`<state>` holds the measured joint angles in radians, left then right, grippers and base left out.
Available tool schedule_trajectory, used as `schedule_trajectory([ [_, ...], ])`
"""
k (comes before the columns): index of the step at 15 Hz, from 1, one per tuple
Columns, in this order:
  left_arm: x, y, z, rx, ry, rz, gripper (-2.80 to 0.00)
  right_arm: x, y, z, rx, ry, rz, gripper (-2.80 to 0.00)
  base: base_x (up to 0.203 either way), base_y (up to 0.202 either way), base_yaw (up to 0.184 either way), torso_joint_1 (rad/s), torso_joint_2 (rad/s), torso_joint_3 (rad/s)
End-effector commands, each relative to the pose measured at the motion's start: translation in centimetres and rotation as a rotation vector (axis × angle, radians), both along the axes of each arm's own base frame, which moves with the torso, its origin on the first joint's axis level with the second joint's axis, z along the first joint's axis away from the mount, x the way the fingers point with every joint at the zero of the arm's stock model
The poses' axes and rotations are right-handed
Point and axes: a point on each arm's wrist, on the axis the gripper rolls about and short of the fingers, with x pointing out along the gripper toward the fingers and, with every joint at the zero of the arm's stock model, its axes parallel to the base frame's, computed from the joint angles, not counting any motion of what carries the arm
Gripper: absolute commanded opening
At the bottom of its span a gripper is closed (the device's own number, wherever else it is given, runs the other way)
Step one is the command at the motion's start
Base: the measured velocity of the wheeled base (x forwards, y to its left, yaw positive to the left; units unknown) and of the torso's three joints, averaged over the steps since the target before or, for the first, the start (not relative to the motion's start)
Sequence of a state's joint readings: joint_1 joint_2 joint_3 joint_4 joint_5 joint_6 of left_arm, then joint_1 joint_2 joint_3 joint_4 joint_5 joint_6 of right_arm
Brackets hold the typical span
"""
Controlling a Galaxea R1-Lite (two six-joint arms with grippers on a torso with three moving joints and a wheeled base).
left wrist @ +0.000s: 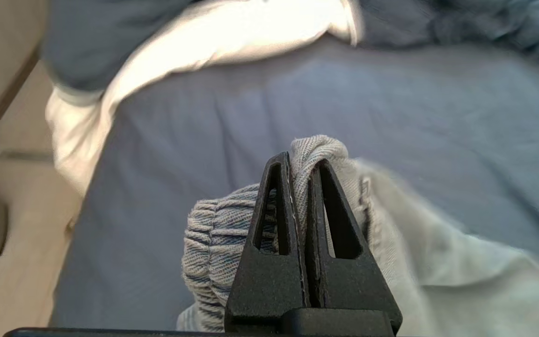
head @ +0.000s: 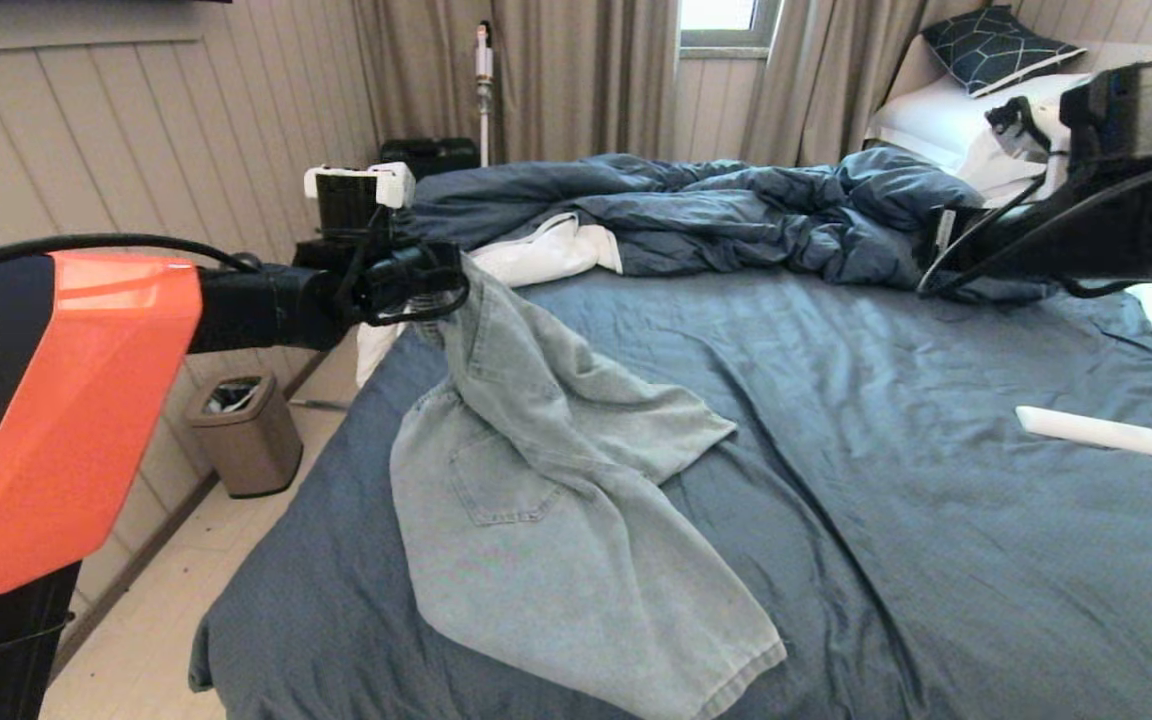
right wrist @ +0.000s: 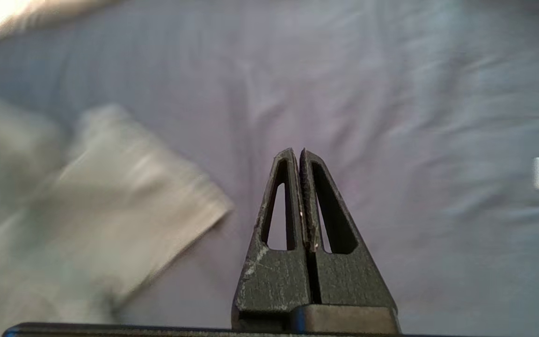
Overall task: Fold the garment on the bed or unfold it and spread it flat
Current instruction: Unford the blue shorts
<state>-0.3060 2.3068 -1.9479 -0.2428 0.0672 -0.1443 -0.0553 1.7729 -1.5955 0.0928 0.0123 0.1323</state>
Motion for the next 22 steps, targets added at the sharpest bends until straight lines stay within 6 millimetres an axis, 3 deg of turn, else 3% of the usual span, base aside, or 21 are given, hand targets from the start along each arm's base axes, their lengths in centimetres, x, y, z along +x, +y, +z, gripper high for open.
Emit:
schedule_trajectory([
  [1, 0.4, -0.3, -1.2, 0.009, 0.026, 0.002, -2.8, -1.6, 0.3, 0.7, -0.001, -0.016, 0.007, -2.8, 0.0, 0.0, 0.0, 0.0, 0.0, 0.0],
  [5, 0.2, -1.9, -2.2, 0.026, 0.062, -0.023, -2.8, -1.7, 0.1, -0.4, 0.004, 0.019, 0.006, -2.8, 0.0, 0.0, 0.0, 0.0, 0.0, 0.0],
  [6, 0.1, -2.2, -2.4, 0.035, 0.064, -0.003, 0.0, -1.6, 0.1, -0.5, 0.004, 0.023, 0.005, -2.8, 0.0, 0.0, 0.0, 0.0, 0.0, 0.0],
  [17, 0.0, -2.1, -2.3, 0.037, 0.063, 0.027, 0.0, -1.6, 0.2, -1.6, 0.012, 0.059, 0.01, -2.8, 0.0, 0.0, 0.0, 0.0, 0.0, 0.0],
  [20, -1.1, -1.1, -0.1, 0.022, 0.038, 0.09, 0.0, -1.5, 0.5, -2.3, 0.021, 0.091, 0.026, -2.8, 0.0, 0.0, 0.0, 0.0, 0.0, 0.0],
  [22, -3.0, 0.0, 0.3, 0.029, 0.074, 0.129, 0.0, -1.3, 1.5, -3.7, 0.048, 0.155, 0.05, -2.8, 0.0, 0.0, 0.0, 0.0, 0.0, 0.0],
])
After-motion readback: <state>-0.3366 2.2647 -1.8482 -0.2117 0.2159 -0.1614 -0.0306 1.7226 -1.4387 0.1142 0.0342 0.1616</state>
